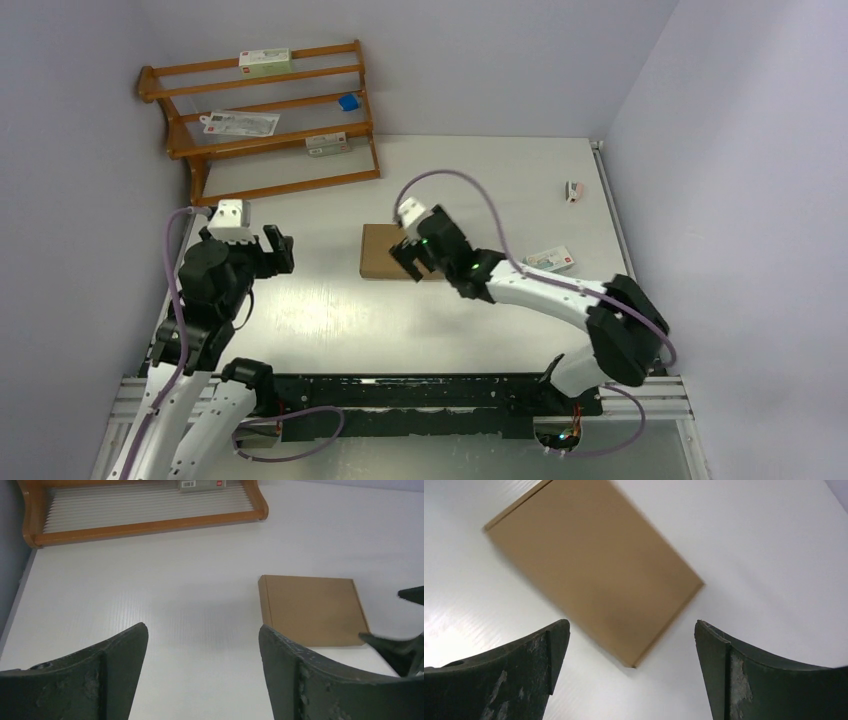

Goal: Fold the paper box

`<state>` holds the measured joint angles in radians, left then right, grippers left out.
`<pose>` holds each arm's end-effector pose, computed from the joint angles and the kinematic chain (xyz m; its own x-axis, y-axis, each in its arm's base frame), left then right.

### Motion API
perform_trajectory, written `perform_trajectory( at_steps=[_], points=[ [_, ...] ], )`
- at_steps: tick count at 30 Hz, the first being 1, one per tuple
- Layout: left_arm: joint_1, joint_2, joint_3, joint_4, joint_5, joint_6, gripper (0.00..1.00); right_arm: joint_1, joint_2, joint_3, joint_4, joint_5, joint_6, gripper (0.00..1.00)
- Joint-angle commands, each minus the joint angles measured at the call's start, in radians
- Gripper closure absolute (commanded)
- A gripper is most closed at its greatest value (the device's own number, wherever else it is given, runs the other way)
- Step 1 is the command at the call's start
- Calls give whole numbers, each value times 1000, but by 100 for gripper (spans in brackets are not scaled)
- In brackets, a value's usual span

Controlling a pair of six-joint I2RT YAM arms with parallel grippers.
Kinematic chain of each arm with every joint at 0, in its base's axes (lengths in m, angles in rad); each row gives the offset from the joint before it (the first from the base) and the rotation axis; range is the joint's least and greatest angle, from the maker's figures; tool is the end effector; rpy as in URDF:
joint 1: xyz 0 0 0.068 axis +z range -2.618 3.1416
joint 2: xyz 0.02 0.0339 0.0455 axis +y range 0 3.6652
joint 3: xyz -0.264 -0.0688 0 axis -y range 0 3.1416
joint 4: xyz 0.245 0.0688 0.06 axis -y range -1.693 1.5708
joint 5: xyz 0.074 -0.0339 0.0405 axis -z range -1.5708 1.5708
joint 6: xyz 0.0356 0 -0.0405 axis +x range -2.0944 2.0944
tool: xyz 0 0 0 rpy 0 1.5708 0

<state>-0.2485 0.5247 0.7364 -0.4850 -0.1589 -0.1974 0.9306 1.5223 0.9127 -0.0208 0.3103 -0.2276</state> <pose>0.1211 -0.0249 0.3264 -0.2752 -0.1300 -0.9526 0.0420 0.9882 -0.1470 0.2056 0.2578 0.2225 -0.2040 -0.6335 -0.7463 -0.6799 0.6402 -0.3576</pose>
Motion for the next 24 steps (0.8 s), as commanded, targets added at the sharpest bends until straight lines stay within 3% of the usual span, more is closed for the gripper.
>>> perform_trajectory(
  at_steps=[1, 6, 11, 24],
  points=[
    [-28, -53, -6, -1, -44, 1, 11, -97, -153, -34, 7, 61, 269, 0],
    [-68, -122, -18, 2, -78, 0, 3, -168, -328, -80, -82, 293, 444, 0],
    [-87, -218, -40, 13, -98, -12, 3, -167, -476, -58, -279, 540, 632, 0],
    [-87, -377, -62, -41, -122, -27, 3, -167, -1059, -168, -427, 463, 585, 0]
  ],
)
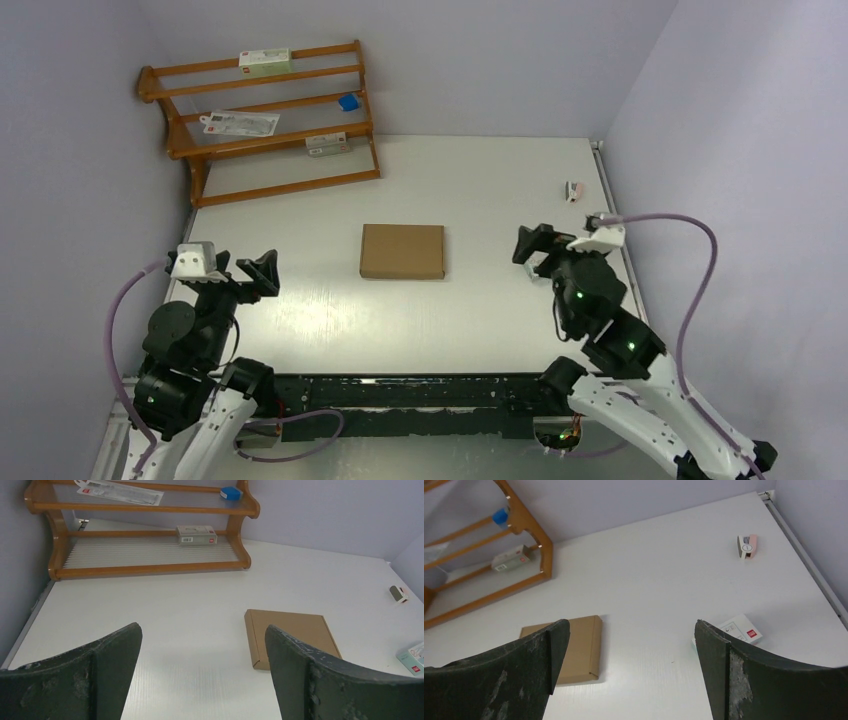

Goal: Fold the paper box

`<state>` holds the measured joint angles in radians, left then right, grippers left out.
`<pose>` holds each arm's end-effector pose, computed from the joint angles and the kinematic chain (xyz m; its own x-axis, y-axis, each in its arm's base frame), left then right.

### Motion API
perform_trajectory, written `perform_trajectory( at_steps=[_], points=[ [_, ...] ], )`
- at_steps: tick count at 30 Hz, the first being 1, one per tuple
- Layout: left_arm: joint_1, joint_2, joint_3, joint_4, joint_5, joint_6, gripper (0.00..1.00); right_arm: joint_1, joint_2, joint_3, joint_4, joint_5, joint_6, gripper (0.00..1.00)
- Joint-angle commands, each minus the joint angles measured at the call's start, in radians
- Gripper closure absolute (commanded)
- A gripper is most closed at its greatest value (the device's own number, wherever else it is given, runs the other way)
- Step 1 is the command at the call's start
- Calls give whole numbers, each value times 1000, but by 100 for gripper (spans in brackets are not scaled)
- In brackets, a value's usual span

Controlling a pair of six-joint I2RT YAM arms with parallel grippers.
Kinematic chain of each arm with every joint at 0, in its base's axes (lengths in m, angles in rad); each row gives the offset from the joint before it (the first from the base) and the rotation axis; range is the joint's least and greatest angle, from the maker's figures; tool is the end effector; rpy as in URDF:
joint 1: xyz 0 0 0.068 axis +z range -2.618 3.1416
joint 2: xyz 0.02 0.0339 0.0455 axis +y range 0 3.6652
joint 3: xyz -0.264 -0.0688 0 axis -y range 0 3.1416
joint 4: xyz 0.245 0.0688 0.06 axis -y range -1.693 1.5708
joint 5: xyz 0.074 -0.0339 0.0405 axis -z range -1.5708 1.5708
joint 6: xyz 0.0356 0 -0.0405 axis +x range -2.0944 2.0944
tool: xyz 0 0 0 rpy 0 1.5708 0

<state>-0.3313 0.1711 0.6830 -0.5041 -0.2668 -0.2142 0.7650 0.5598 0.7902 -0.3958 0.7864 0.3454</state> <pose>0.0526 -0.0082 0.3316 -0.0065 -0.2146 -0.9767 0.0646 0.9746 -0.2146 0.1032 0.0642 0.3517 -0.1069 0.2289 -0.9676 0.0538 0.9730 0.2243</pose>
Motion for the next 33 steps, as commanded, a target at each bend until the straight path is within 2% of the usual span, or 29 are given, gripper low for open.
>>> perform_trajectory(
  at_steps=[1, 13, 33],
  points=[
    [-5, -27, -11, -17, -5, -11, 3, -2, -124, -57, -46, -27, 11, 0],
    [-3, -15, -20, -10, 10, -2, 3, -1, -327, -122, 3, -59, 12, 0],
    [16, 20, -24, 4, 47, 12, 3, -2, -293, -115, 16, -112, -20, 0]
  ],
)
